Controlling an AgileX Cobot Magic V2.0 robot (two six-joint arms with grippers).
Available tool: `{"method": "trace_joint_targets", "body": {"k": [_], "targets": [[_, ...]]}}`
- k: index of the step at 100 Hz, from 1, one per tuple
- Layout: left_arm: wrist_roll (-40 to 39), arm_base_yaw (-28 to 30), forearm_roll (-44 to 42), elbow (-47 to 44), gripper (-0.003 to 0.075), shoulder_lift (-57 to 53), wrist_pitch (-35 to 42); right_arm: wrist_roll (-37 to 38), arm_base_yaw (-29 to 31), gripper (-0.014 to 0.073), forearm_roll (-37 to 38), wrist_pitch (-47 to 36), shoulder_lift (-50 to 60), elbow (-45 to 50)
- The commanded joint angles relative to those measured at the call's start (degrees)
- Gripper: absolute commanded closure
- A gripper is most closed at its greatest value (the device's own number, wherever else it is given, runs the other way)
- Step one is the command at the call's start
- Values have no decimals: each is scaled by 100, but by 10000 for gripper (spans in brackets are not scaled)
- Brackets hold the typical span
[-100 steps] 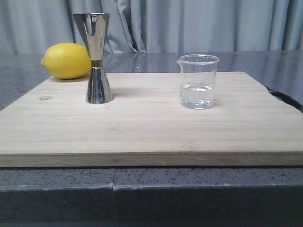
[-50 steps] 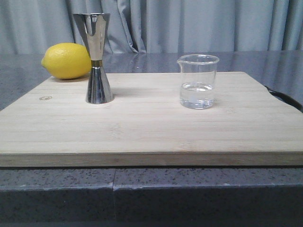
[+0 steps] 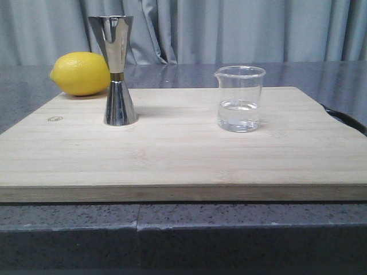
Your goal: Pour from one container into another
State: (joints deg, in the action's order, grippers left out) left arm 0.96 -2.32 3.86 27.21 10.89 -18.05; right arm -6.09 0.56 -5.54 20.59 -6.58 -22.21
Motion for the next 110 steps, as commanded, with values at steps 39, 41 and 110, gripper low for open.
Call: {"method": "trace_joint_targets", "body": {"k": [39, 41, 110], "targets": [[16, -24, 52, 691, 125, 720, 14, -30, 38, 39, 18, 38, -143, -331], [44, -24, 52, 766, 125, 809, -87, -30, 38, 39, 13, 86, -155, -346], [5586, -24, 4717, 1739, 132, 4031, -2058, -30, 38, 39, 13, 118, -305, -348]]}}
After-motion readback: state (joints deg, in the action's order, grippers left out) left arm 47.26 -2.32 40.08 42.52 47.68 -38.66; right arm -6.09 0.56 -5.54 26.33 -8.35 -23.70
